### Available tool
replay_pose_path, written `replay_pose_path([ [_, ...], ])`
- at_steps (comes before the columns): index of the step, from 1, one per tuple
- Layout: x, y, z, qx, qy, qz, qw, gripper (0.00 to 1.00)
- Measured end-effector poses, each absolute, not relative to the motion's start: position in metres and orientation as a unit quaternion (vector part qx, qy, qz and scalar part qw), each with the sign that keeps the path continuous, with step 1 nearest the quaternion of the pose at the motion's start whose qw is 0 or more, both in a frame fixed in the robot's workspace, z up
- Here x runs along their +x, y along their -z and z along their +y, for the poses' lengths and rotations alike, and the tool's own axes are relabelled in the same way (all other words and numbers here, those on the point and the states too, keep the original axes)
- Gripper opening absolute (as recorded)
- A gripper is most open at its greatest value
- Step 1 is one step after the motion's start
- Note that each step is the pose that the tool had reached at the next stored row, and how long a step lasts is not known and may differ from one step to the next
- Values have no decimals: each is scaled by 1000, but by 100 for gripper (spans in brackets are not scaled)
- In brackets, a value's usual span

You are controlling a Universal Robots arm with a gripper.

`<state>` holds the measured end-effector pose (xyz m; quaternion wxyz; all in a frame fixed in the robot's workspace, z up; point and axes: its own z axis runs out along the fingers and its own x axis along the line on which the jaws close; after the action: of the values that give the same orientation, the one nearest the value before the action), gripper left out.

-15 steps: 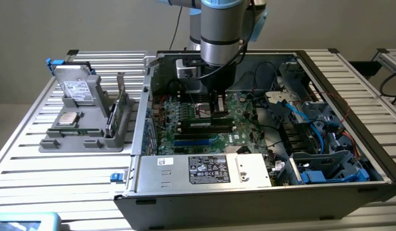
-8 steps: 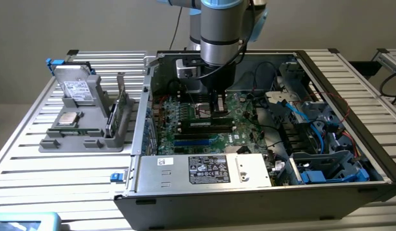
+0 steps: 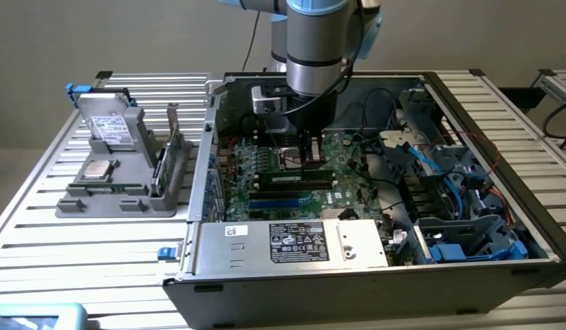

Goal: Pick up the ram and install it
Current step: 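Insert the ram into the slot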

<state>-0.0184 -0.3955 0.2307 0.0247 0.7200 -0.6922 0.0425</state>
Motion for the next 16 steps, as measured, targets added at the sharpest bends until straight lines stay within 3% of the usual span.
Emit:
replay_pose_path([
  [16,-19,-228,-394,720,-43,-692,25,13],
])
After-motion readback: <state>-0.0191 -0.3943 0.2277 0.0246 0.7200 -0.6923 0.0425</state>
